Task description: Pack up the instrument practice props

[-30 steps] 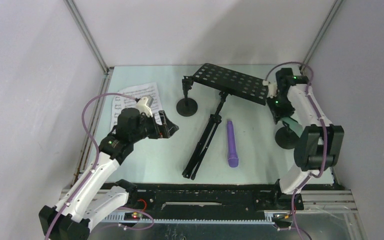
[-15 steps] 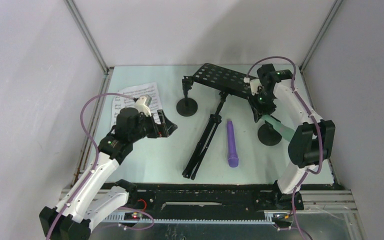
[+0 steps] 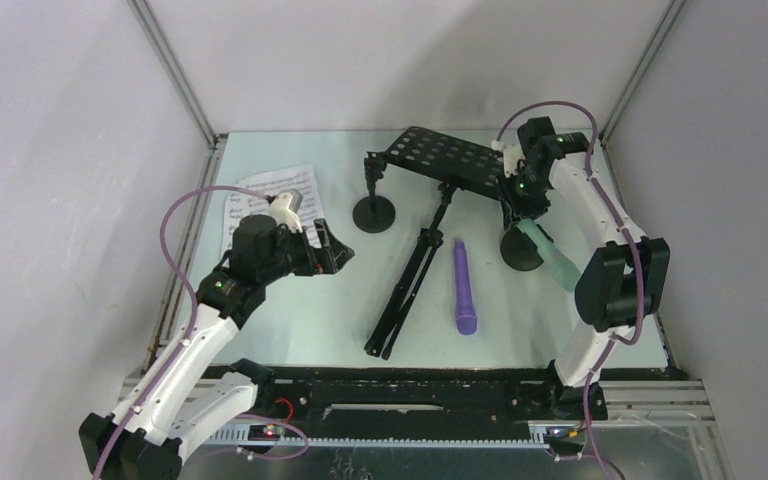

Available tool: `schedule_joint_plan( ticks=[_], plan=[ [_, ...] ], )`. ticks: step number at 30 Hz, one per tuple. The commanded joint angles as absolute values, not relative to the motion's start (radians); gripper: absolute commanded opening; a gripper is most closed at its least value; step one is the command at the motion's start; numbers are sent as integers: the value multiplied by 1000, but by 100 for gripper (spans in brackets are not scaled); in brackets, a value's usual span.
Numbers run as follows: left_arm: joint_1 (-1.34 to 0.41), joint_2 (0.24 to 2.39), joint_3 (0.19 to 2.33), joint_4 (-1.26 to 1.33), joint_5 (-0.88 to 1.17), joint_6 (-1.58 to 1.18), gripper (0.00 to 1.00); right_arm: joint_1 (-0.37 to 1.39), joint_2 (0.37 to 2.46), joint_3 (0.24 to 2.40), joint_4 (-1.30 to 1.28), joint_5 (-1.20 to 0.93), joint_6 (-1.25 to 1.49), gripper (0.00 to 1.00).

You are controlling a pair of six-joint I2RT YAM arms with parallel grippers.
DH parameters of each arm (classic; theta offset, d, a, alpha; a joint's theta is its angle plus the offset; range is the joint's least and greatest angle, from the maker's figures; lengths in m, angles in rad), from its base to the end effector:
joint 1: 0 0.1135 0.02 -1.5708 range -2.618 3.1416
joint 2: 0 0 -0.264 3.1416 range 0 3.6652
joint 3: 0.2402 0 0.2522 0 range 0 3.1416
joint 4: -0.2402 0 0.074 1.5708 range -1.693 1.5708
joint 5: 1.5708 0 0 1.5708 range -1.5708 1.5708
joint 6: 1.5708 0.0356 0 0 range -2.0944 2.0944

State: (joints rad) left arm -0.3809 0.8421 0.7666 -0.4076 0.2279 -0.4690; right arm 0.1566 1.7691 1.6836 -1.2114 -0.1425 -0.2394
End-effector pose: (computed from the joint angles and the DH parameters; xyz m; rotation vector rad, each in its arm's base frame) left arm 0.1727 -0.0778 0.3013 0.0533 2.1273 -0.7506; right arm 0.3457 0.0597 0.3060 -0.5894 2.7951 0.1874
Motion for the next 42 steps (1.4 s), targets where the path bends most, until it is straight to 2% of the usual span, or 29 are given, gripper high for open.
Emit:
schedule_joint_plan(
  ticks=[1,5,7,11,14,17,19,25,29,37,39,42],
  plan=[
    [-373,833,762,-404,214,-450,100,132,1787,1708,-1176,-67,-219,41],
    [-373,830,761,-405,206,-453,100,113,1793,1710,-1144,-48,-216,42],
    [-373,831,761,-405,206,-455,100,111,1797,1719,-1141,-22,-219,53],
    [-373,832,762,-405,198,-455,100,105,1806,1762,-1130,-1,-223,62],
    [-374,830,761,-408,191,-455,100,103,1825,1805,-1129,0,-224,76],
    [-373,826,759,-408,185,-457,100,104,1841,1852,-1137,33,-224,85],
    [-374,825,763,-412,180,-452,100,107,1847,1886,-1149,35,-227,88],
    [-366,822,770,-428,158,-433,100,117,1843,1950,-1260,120,-243,90],
    [-361,827,771,-430,161,-429,100,114,1813,1895,-1351,174,-224,91],
    [-359,835,771,-434,172,-426,100,90,1753,1788,-1347,147,-235,88],
    [-359,834,773,-434,172,-425,100,91,1748,1787,-1353,144,-236,83],
    [-359,834,773,-434,172,-426,100,93,1746,1787,-1354,121,-235,61]
  ],
)
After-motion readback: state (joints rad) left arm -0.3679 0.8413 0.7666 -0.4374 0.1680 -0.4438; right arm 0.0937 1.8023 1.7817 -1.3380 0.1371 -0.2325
